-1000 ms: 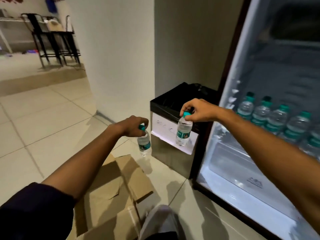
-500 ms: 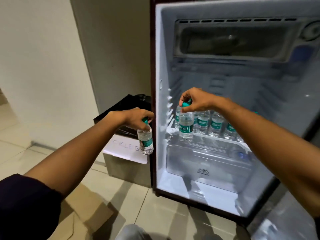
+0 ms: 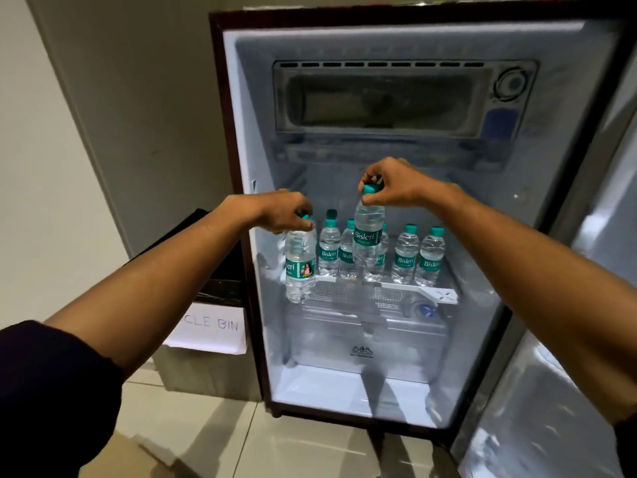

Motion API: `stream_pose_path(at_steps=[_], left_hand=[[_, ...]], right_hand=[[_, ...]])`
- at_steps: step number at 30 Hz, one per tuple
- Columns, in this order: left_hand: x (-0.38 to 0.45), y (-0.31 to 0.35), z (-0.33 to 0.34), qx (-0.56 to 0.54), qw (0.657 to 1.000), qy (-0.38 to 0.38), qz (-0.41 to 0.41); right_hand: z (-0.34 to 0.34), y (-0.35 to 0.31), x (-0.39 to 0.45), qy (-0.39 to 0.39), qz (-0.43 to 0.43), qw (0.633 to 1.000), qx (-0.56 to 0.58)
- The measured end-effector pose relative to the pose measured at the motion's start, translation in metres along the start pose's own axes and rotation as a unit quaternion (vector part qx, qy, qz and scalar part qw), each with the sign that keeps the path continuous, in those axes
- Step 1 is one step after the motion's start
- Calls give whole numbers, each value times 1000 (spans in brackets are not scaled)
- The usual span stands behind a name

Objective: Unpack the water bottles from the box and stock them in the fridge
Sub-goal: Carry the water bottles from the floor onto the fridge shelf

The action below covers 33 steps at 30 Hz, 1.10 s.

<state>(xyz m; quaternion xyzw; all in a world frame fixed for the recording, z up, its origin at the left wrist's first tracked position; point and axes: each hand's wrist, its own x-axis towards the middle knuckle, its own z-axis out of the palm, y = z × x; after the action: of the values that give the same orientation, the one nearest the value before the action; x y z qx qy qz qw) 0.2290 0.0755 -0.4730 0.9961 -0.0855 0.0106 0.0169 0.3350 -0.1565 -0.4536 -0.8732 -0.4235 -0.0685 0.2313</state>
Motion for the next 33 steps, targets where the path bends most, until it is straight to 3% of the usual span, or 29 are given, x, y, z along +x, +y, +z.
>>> stream_pose_path(at_steps=[4,15,24,33], left_hand=[[25,4,-6,26,998,39,-36],[73,22,-10,-48,976,192,-94],[92,33,9,-195,910,322,-173],[108,30,15,-319,837,379,-230]], right_hand=[[-11,5,-1,30,3,999,-19],[-25,33,5,94,1,994,-46],[-18,51,5,148,-50,982,-107],[2,61,12,162,-44,968,-184]])
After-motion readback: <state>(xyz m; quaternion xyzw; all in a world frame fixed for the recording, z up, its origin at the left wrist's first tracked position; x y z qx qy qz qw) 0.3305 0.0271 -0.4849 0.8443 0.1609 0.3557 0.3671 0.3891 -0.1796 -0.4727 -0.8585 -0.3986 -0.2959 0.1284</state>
